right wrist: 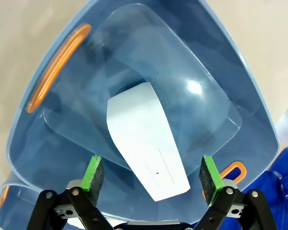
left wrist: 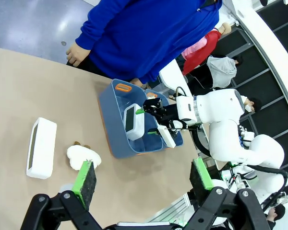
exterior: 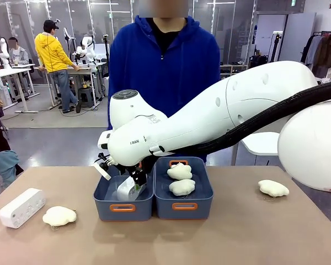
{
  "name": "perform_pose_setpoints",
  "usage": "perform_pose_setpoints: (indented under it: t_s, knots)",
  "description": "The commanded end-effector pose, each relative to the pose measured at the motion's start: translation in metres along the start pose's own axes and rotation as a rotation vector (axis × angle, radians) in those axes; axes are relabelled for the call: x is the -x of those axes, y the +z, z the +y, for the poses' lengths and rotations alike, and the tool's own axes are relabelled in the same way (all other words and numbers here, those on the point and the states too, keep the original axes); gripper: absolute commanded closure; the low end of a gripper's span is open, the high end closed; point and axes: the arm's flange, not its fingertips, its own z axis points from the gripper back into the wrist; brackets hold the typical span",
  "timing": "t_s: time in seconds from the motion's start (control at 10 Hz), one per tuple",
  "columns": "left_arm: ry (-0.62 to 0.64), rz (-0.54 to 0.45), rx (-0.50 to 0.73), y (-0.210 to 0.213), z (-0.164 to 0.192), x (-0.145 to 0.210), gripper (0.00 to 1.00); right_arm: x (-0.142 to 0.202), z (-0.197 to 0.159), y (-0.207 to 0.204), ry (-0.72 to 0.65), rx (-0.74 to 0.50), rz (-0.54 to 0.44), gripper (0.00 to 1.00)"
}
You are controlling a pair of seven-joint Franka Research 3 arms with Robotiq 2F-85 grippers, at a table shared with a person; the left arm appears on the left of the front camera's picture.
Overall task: Sort the digital clocks into the basket.
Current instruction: Pick up the Digital clock from the table and place it into the empty Plastic storage basket.
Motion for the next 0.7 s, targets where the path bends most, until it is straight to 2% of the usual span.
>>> perform_pose_setpoints:
  t_s: [0.0,0.1,0.3,0.6]
  knots:
    - [-0.013,-0.013,0.027,0.000,0.000,-0.001,0.00,-0.010,0.005,0.041,-0.042,0.077,-0.061,0.00]
    - [-0.013,-0.013,0.027,0.000,0.000,-0.001,0.00,-0.016,0.016,0.080,-0.070,0.063,-0.058,0.00]
    - [-0.013,-0.013,0.027,0.000,0.000,-0.001,0.00,-0.009,0.055,0.137,-0.181,0.116,-0.139,0.00]
    - [-0.013,-0.013,0.027,0.000,0.000,-0.001,0.00,0.044,0.145,0.169,-0.474,0.098,-0.221,0.00]
